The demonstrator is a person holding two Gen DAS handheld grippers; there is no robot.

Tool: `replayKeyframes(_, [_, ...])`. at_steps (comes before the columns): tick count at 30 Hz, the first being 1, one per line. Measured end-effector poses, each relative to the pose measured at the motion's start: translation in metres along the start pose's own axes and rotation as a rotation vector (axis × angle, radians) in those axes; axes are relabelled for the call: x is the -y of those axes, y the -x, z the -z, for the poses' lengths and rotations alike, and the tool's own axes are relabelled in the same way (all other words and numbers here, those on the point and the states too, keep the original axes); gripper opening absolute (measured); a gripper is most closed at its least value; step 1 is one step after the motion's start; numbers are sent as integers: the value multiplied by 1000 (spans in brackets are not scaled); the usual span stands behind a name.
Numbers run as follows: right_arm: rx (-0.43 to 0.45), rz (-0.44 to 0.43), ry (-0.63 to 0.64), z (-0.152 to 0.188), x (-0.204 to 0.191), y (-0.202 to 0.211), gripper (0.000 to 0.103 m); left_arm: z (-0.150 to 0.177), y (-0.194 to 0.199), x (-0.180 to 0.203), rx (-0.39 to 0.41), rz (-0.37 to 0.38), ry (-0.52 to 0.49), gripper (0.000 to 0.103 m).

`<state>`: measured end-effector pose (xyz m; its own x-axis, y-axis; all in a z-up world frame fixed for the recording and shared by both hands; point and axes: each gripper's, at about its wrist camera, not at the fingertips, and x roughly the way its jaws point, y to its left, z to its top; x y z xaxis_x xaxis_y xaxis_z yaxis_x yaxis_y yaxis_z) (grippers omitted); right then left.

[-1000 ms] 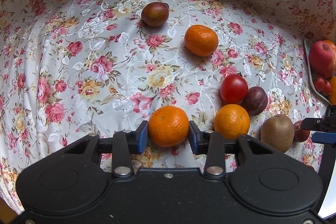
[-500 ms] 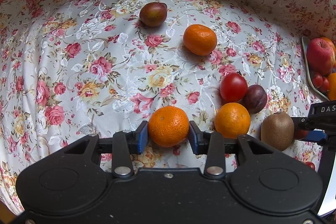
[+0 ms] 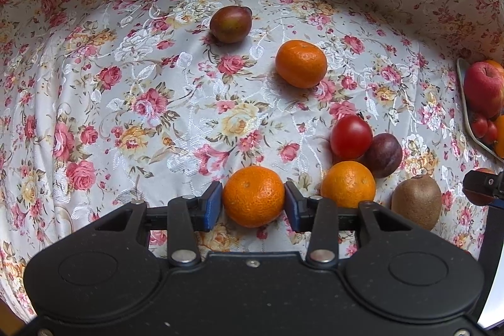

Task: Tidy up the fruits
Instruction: 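Carry both fruits over the white box and open both grippers to drop them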

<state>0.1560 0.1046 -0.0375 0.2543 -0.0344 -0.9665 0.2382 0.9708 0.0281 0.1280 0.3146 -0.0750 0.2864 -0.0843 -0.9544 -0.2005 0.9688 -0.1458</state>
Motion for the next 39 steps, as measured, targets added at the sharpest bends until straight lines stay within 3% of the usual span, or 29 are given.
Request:
replayKeyframes(5, [2, -18, 33, 6, 8, 14, 36, -3, 7, 2, 6, -26, 48, 47])
replayKeyframes(9, [22, -26, 30, 7, 22, 25, 36, -6, 28, 22, 62, -52, 41, 47])
replayKeyframes(17, [62, 8, -39, 6, 92, 52, 36, 6, 66, 109, 138, -14, -108, 48])
replayKeyframes(24, [77, 61, -144, 6, 179, 66, 36, 40, 68, 191, 77, 91, -256, 48])
replayKeyframes(32, [48, 108, -343, 9, 276, 71, 36, 88, 71, 268, 43, 137, -418, 48])
replayKeyframes(39, [4, 152, -402, 27, 331, 68, 36, 116, 66, 316, -8, 179, -472, 48])
